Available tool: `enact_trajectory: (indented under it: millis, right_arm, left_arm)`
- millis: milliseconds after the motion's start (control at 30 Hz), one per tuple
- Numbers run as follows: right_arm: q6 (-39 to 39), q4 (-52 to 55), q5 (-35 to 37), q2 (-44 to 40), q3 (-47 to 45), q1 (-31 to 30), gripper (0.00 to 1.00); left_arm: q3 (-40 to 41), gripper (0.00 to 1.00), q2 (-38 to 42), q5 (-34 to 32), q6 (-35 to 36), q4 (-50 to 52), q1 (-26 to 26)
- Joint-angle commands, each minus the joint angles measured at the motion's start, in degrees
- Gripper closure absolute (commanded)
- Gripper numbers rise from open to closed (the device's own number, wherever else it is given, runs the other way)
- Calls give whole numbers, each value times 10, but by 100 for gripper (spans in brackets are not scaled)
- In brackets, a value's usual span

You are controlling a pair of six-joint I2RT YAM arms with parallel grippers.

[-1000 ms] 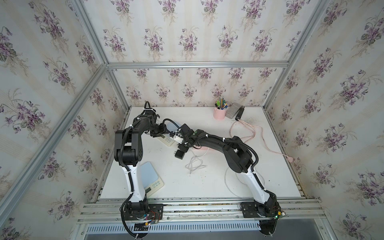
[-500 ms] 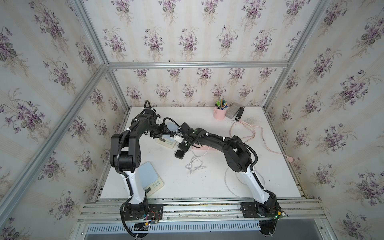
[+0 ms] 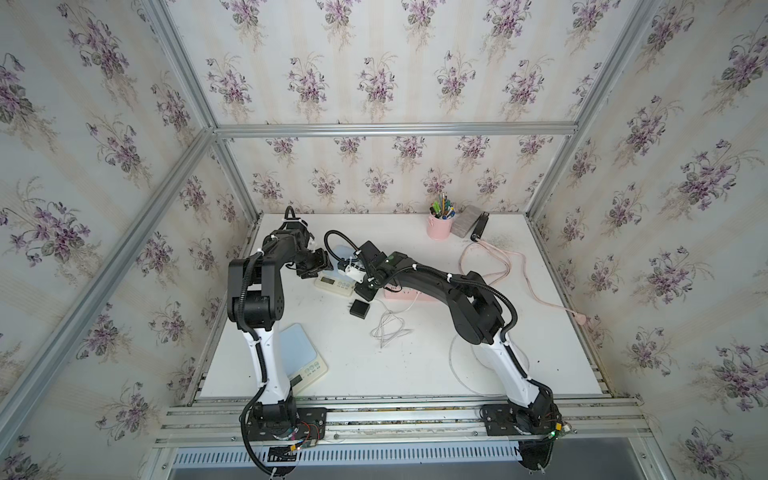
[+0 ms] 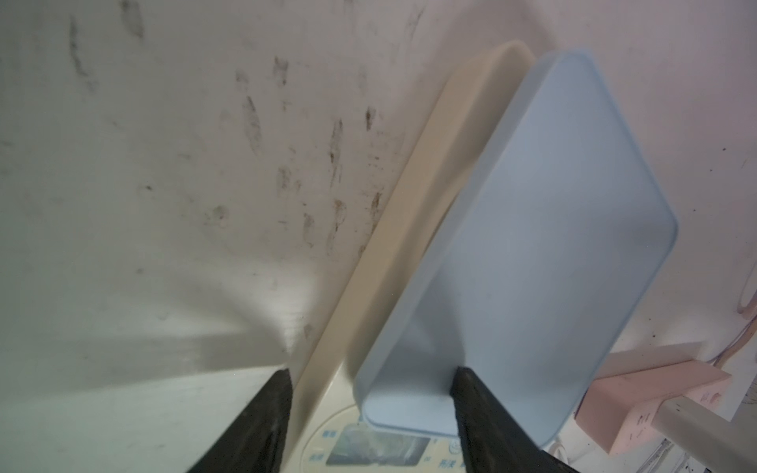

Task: Charge the electronic scale
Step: Insert the charging cable into the electronic scale.

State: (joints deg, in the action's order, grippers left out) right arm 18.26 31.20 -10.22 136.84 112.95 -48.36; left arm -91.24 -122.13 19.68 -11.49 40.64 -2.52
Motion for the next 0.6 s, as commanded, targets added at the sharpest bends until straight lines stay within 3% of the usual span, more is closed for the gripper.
enact_trajectory:
  millis: [0,567]
  right_arm:
    - [7,18,-16,12,13,0,100]
    - [4,23,1,-1,-8,10,100]
  left_arm:
    - [9,36,0,1,14,18,1]
    - [23,36,10,8,27,17,1]
